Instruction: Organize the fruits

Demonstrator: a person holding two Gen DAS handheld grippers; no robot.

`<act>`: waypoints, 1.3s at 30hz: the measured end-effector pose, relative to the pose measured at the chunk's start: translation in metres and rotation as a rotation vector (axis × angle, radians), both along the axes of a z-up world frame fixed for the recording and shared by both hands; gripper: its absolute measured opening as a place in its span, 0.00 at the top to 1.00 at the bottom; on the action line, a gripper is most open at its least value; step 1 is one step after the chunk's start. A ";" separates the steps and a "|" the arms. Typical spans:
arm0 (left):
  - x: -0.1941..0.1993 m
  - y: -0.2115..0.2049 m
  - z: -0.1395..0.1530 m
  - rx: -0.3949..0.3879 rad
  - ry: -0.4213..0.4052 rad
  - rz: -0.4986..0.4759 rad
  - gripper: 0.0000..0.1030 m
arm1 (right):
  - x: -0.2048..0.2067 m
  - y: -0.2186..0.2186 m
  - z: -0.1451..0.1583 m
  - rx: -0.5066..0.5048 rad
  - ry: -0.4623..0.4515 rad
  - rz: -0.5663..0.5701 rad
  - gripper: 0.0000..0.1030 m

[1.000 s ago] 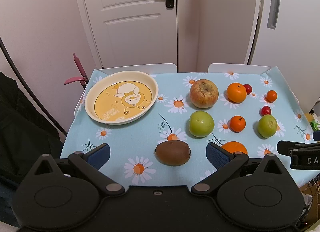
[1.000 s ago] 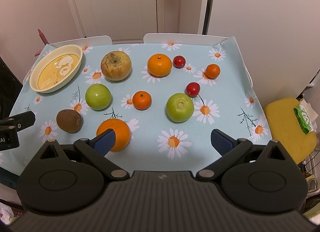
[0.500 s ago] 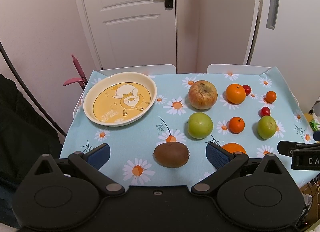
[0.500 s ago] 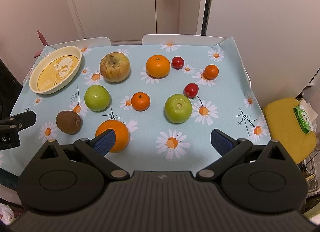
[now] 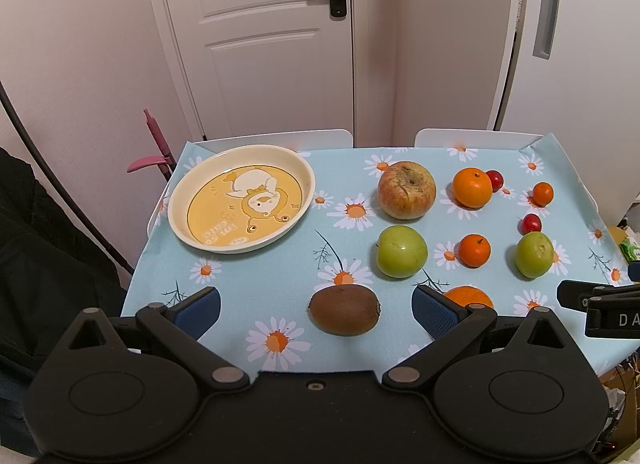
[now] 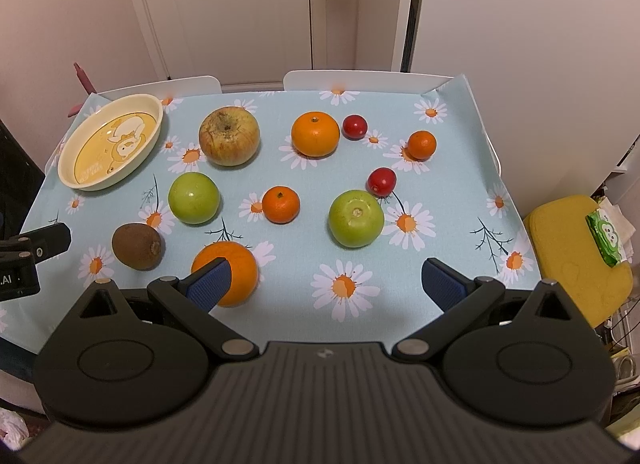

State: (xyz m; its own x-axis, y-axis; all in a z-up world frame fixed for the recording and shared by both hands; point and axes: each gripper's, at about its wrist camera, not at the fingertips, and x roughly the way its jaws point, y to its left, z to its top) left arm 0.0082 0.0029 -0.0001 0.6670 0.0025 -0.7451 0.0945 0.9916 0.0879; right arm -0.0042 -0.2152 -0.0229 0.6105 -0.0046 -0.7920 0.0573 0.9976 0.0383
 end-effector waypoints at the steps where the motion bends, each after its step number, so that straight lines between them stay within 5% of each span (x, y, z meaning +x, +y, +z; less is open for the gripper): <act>1: 0.000 0.000 0.000 0.000 0.000 0.000 0.00 | 0.000 0.000 0.000 0.000 0.000 0.000 0.00; 39: 0.003 0.011 0.007 0.008 -0.042 -0.059 0.00 | -0.004 0.010 -0.001 -0.010 0.000 0.011 0.00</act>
